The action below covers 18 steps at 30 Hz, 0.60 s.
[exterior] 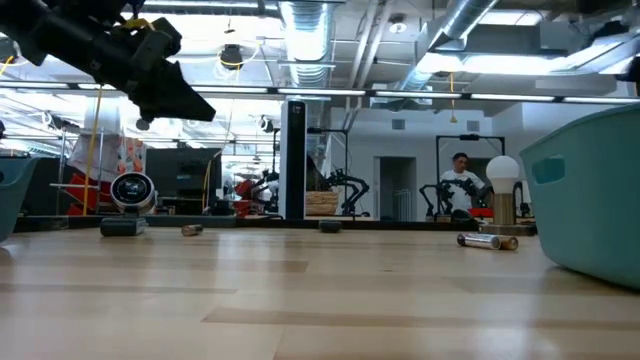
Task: Sort batteries
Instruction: Put the silver battery into the green bin, then put the black battery into the blue bin
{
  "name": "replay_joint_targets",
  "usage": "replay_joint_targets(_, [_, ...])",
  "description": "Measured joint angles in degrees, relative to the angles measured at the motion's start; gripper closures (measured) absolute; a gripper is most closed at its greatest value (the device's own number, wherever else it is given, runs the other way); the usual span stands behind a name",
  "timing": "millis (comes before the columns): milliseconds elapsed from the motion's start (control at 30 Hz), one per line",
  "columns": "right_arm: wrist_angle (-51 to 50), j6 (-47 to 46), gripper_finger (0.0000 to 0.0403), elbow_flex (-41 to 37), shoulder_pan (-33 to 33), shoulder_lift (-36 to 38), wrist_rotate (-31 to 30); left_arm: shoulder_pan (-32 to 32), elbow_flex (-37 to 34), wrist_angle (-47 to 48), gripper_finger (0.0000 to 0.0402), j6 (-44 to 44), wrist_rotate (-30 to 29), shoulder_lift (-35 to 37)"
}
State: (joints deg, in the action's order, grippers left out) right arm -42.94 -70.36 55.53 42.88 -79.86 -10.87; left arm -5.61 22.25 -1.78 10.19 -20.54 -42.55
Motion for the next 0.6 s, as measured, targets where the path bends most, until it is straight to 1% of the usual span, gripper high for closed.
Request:
replay_joint_targets(133, [-5.27, -8.53, 0.0333, 0.0, 1.86, -0.35, -0.3, -0.01, 1.35, -0.36, 0.032, 0.19, 1.79, -3.52])
replay_joint_targets(233, [-5.59, -10.21, 0.0301, 0.0, 2.21, -1.27, -0.28, 0.0, 2.27, -0.96, 0.032, 0.01, 2.21, -6.27])
replay_joint_targets(400, [-3.64, -9.36, 0.0234, 0.0, 2.11, -2.65, -0.28, 0.0, 3.84, -1.44, 0.032, -2.07, 2.22, -10.34])
replay_joint_targets(467, [-2.95, -8.06, 0.0214, 0.0, 2.05, -2.71, -0.9, 0.0, 4.43, -1.53, 0.032, -2.84, 2.24, -11.82])
replay_joint_targets(533, [-1.48, -5.98, 0.0202, 0.0, 2.05, -2.54, -2.74, 0.0, 4.93, -2.07, 0.0319, -3.42, 2.5, -13.32])
replay_joint_targets(600, [-0.22, -3.37, 0.0196, 0.0, 2.01, -1.79, -6.36, 0.0, 5.35, -2.07, 0.0318, -3.49, 2.54, -14.72])
